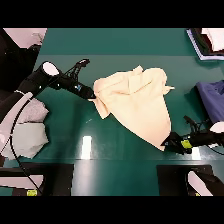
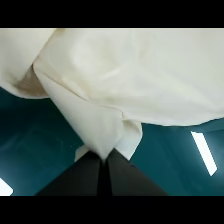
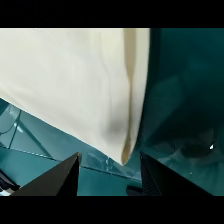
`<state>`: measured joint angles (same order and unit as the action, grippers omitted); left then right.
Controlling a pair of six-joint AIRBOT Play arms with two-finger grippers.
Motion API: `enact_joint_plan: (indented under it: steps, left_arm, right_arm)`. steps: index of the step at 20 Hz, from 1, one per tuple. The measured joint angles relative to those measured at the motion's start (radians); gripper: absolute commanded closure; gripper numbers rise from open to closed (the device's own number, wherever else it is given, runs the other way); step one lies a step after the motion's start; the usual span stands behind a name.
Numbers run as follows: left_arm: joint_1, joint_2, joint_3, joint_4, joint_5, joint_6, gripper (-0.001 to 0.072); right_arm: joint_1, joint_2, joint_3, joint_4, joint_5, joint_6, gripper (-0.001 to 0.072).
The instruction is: Fold the shirts.
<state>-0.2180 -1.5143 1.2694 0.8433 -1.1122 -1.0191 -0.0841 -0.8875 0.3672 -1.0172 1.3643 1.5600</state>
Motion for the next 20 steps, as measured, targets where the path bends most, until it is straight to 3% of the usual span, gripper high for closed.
enact_joint_plan:
  steps: [2, 3, 5, 6, 12, 20]
  left_arm:
    - [0.000, 0.000, 0.001, 0.000, -0.002, 0.000, 0.0684]
    - [0.000, 0.000, 0.001, 0.000, -0.002, -0.001, 0.0684]
    - [0.000, 0.000, 0.001, 0.002, -0.003, -0.002, 0.0684]
    - [0.000, 0.000, 0.001, 0.005, -0.005, -0.002, 0.0684]
    - [0.037, 0.066, 0.026, 0.058, -0.029, -0.024, 0.0684]
    - [0.153, 0.378, 0.395, 0.166, -0.086, -0.083, 0.0683]
  right_arm:
    - [0.036, 0.000, -0.008, 0.006, -0.029, 0.020, 0.0282]
    - [0.053, 0.000, -0.011, 0.011, -0.043, 0.030, 0.0322]
    - [0.089, 0.001, -0.014, 0.012, -0.097, 0.044, 0.0624]
    - [0.108, 0.001, -0.014, 0.004, -0.123, 0.052, 0.0698]
    - [0.206, 0.001, 0.142, -0.006, -0.204, 0.038, 0.0700]
    - [0.190, 0.001, 0.855, -0.008, -0.251, -0.040, 0.0700]
